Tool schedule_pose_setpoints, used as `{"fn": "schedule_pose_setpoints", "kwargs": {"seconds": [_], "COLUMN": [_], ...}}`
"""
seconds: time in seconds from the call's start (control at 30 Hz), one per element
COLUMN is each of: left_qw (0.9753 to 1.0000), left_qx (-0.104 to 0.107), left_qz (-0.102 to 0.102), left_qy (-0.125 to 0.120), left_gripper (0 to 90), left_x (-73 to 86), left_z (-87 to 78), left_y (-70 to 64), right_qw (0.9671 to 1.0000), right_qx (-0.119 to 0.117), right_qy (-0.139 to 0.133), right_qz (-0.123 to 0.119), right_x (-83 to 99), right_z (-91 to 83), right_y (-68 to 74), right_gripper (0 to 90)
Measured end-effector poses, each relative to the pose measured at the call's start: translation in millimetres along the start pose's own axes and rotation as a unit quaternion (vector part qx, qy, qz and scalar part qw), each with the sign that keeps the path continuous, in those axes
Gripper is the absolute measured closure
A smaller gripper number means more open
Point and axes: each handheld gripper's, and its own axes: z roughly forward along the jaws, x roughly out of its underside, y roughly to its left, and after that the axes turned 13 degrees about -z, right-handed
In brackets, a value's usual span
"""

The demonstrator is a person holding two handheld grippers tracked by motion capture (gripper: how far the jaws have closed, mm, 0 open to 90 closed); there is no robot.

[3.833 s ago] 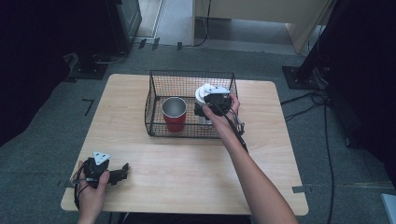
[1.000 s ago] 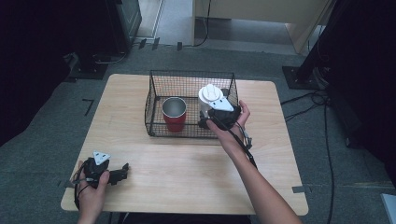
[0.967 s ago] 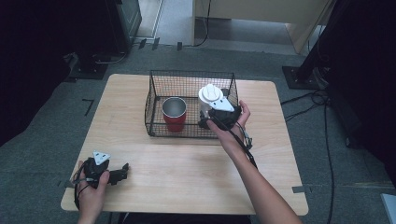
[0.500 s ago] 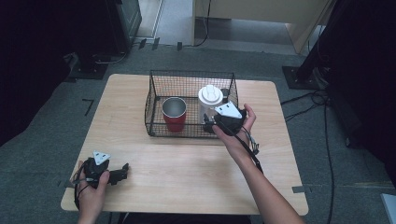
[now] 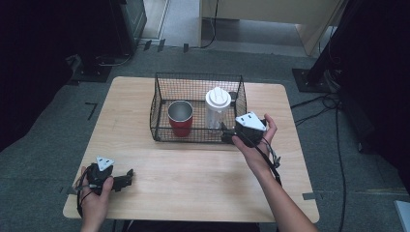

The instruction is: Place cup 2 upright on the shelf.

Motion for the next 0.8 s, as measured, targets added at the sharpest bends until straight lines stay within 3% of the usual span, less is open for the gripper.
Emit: {"fn": "schedule_pose_setpoints", "kwargs": {"seconds": [0.8], "left_qw": [1.0], "left_qx": [0.0], "left_qz": [-0.001], "left_qy": [-0.001], "left_gripper": [0.0], "left_x": [0.1], "left_z": [0.2], "left_y": [-0.2], "right_qw": [0.9988], "right_qx": [0.013], "right_qy": [0.018], "right_qz": [0.044], "right_x": [53.2], "right_z": [-18.5], "right_y": [-35.4], "right_gripper": [2.1]}}
